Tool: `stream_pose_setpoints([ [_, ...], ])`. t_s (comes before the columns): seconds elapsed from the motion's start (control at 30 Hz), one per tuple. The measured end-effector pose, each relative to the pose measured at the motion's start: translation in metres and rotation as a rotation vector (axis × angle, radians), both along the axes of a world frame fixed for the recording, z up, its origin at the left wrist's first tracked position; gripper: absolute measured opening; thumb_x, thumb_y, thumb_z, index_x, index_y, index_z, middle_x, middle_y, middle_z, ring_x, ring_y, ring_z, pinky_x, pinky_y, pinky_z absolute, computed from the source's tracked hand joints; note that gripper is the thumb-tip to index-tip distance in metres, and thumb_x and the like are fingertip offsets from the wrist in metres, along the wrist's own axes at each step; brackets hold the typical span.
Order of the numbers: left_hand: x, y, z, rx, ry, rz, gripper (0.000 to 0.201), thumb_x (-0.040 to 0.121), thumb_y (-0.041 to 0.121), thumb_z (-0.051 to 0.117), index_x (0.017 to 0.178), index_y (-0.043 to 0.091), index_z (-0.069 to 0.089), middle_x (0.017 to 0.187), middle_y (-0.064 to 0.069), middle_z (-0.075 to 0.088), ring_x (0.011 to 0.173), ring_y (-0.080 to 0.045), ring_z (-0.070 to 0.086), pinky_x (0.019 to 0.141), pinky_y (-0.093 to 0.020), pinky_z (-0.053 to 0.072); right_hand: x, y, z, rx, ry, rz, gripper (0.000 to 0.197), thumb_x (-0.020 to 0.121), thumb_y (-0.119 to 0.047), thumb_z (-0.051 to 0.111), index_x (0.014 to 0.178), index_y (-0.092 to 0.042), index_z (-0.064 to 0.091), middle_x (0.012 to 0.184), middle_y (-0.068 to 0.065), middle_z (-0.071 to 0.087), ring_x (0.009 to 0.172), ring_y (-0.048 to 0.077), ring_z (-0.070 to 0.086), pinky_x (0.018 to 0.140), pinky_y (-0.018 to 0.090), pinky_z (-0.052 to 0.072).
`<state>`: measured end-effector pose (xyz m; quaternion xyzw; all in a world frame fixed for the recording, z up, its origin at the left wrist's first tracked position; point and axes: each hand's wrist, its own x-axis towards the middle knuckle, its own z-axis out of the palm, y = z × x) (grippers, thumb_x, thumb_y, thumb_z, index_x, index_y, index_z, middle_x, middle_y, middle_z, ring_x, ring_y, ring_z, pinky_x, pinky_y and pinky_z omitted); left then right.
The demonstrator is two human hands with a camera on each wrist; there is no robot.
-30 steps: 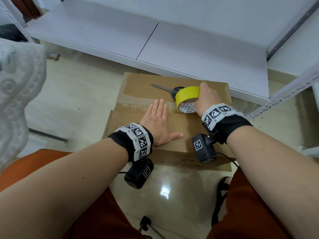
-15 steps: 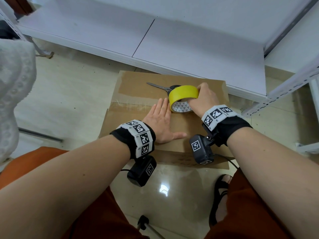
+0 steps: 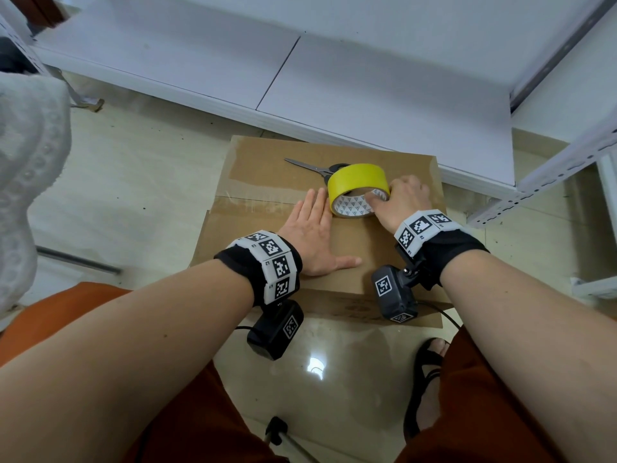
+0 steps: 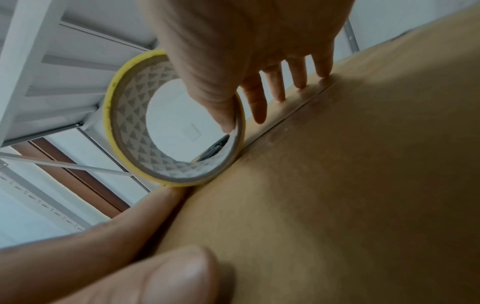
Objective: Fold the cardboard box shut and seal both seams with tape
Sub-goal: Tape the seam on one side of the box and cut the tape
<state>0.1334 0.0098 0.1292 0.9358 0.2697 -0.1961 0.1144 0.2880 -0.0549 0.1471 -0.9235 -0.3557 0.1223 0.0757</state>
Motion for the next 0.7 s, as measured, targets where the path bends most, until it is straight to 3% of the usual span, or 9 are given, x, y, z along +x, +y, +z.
stream_pose_setpoints([
  [0.23,0.0032,0.0021,-0.0018,-0.017,0.023,-0.013,0.117,0.074,0.087,0.028,0.152,0.007,-0.007,0.158,-0.011,-0.019,0.144,-0.027,-0.022,0.12,-0.042,-0.006,-0.0032,0.0037,0.0011,-0.02,0.062,0.013,0.039,0.097,-0.033,0.041,0.12,-0.007,0.058,0.139,0.016,0.041,0.127,0.036,0.037,0.105,0.043,0.032],
  [0.4,0.0044,0.0011,-0.0012,0.0,0.052,-0.023,0.116,0.075,0.086,0.028,0.151,0.008,-0.012,0.157,-0.009,-0.022,0.144,-0.028,-0.024,0.12,-0.042,-0.006,-0.0016,0.0035,0.001,0.052,0.107,0.015,0.026,0.096,-0.026,0.045,0.101,-0.007,0.062,0.115,0.017,0.055,0.11,0.038,0.05,0.095,0.047,0.042],
  [0.7,0.0046,0.0021,-0.0008,-0.015,0.066,-0.026,0.115,0.076,0.085,0.028,0.15,0.008,-0.016,0.157,-0.009,-0.024,0.143,-0.029,-0.025,0.12,-0.042,-0.007,-0.0071,0.0037,0.0066,0.123,0.152,0.023,0.026,0.093,-0.014,0.045,0.119,-0.011,0.052,0.11,0.015,0.062,0.105,0.039,0.055,0.089,0.046,0.046],
])
